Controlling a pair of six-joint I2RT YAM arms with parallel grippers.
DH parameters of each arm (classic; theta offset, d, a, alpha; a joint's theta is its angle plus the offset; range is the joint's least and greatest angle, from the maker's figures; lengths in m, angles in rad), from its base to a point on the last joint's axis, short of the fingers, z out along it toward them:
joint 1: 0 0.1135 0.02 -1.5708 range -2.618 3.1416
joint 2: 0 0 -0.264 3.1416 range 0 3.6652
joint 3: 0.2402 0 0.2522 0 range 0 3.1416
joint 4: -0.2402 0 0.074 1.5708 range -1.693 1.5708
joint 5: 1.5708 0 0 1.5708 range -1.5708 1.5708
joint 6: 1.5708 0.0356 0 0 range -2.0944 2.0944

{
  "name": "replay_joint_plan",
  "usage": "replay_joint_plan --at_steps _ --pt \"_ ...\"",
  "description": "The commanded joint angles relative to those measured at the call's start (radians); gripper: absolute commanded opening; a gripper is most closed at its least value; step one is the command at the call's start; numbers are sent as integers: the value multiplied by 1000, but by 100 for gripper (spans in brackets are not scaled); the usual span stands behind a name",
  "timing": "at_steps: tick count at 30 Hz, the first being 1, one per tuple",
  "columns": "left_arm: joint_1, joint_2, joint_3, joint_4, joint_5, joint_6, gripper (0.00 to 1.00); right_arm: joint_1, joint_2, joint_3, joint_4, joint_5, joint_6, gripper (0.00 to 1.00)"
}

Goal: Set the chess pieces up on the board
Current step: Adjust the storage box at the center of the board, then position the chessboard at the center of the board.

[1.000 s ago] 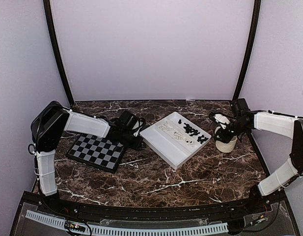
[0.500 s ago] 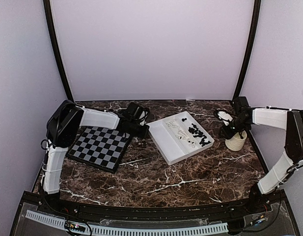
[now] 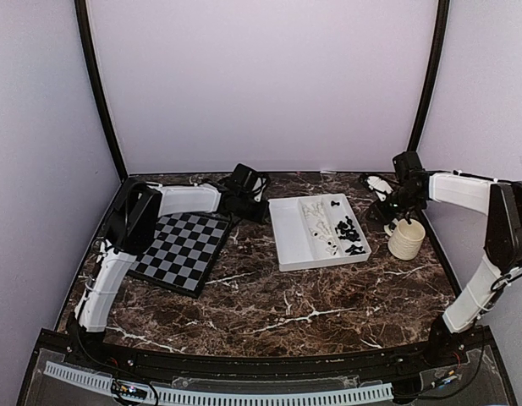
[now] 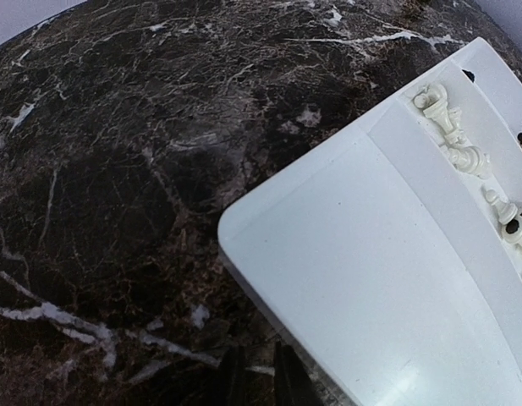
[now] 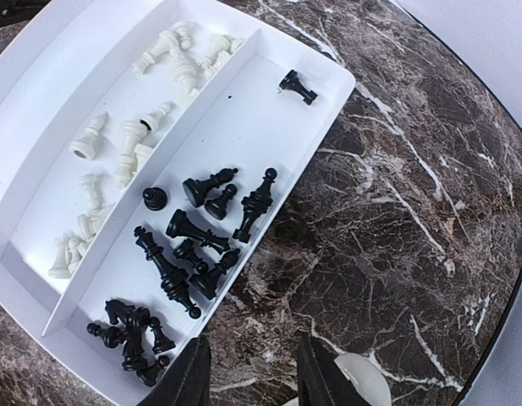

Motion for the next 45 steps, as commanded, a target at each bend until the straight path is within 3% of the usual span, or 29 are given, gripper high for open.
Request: replay_joint_plan --at_steps 1,5,8,9,11,16,25,28,36,45 --pt "7 -199 -41 -102 -96 83 20 16 -92 -16 -13 -84 1 39" --pt "52 -404 -218 -138 -243 139 58 24 -148 -64 -9 -149 -17 42" --pt "179 -511 -349 -185 -254 91 69 24 -178 -102 5 -217 -20 43" --pt "247 -525 -369 -216 -239 76 79 24 -190 -118 21 -241 -20 43" --pt "343 -550 -411 -278 -213 -7 84 25 -204 -149 43 -277 -18 45" --pt "501 -642 -581 -224 -142 -62 89 26 -211 -181 52 -319 -21 48" --pt "641 -600 -632 -195 -64 -72 95 27 -214 -204 60 -328 -28 51" --pt "702 -576 -633 -181 59 -103 99 28 -214 -207 61 -329 -29 51" --pt "720 -577 -640 -179 108 -88 99 29 -199 -211 61 -322 -40 51" --pt "719 -622 -759 -151 157 -98 99 31 -176 -206 58 -328 -43 51"
